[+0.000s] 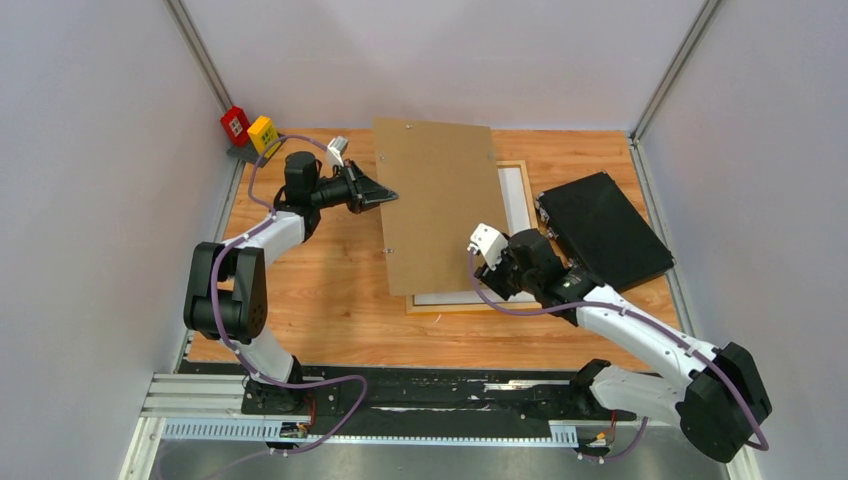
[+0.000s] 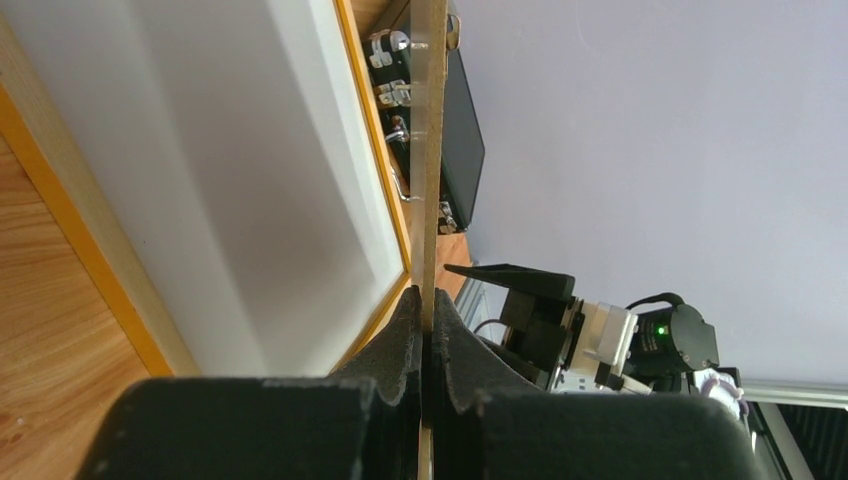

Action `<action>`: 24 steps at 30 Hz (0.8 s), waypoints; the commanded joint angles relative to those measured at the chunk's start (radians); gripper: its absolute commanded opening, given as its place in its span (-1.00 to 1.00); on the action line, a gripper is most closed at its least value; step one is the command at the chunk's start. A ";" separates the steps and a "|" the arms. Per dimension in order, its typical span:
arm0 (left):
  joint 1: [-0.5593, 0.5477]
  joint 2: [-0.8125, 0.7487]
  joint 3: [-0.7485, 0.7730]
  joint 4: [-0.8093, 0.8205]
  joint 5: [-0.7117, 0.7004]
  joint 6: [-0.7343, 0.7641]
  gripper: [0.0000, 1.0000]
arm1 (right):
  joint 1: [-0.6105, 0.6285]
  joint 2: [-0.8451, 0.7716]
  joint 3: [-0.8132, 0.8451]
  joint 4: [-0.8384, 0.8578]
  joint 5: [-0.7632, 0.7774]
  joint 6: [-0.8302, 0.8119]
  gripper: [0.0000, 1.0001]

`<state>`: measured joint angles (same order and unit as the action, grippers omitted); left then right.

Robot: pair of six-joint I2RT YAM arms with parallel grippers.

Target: Put the photo into the frame

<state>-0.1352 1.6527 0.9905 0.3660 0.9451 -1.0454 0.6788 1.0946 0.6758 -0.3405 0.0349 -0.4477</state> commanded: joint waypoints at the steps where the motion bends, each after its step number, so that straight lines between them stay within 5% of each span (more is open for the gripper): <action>1: 0.008 -0.023 0.049 0.050 0.041 -0.012 -1.00 | -0.026 -0.053 0.009 -0.004 -0.018 0.007 0.12; 10: 0.009 -0.002 0.048 0.074 0.032 -0.048 -1.00 | -0.154 -0.102 0.045 -0.013 -0.094 0.090 0.13; 24: -0.003 0.131 0.059 0.244 0.080 -0.223 -1.00 | -0.572 0.008 0.161 -0.021 -0.426 0.362 0.13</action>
<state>-0.1307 1.7660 0.9977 0.4496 0.9672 -1.1675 0.2028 1.0782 0.7959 -0.3653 -0.2352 -0.1871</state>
